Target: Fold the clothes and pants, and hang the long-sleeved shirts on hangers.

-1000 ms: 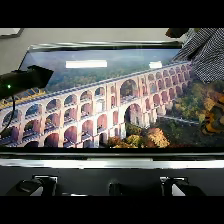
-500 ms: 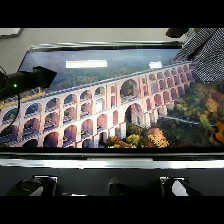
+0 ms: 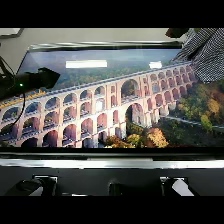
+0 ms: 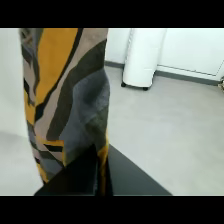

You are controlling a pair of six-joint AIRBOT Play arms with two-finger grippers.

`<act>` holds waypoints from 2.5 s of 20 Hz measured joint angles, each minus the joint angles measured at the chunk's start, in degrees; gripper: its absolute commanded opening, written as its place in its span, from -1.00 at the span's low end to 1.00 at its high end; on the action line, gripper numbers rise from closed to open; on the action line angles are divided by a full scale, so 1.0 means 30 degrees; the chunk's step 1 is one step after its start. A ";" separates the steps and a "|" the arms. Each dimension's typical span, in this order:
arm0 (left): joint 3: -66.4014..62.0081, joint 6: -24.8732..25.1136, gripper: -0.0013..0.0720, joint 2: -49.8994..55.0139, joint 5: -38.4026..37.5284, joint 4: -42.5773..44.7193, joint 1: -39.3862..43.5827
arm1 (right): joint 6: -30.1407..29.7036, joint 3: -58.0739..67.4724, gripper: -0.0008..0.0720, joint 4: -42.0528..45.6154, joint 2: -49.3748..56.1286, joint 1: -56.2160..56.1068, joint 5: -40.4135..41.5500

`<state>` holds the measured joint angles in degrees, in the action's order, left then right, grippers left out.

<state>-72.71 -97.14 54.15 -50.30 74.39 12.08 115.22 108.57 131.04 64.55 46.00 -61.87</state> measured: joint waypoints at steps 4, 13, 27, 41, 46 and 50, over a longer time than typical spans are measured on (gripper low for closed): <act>0.0007 0.0000 0.66 0.0168 0.0000 0.0000 0.0044 | 0.1202 0.0000 -0.94 0.0015 0.0350 0.1158 0.1377; 0.0007 0.0000 0.66 0.0262 -0.0007 0.0000 0.0044 | 0.2725 0.0000 -0.93 0.0641 0.0627 0.2302 0.3752; 0.0007 0.0015 0.66 0.0189 -0.0007 0.0044 -0.0270 | 0.3432 0.0015 -0.48 -0.0831 -0.3104 0.2331 0.3402; 0.0131 0.1625 -0.92 -0.0284 -0.1719 0.0743 -0.0590 | -1.0426 -0.1319 -0.93 -1.6181 0.0117 -1.2495 -0.0350; 0.2783 0.3432 -0.91 -0.2616 -0.2783 0.2135 -0.0583 | -1.1307 -0.7876 -0.92 -1.4571 -0.0780 -1.8484 -0.2280; 0.4750 0.3898 -0.90 -0.3993 -0.2863 0.2776 -0.0583 | -1.0659 -1.2488 -0.92 -1.4251 -0.2484 -2.0152 -0.2178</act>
<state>-58.46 -85.45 42.17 -58.89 82.72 10.33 83.24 71.11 88.29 57.10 -14.46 -68.40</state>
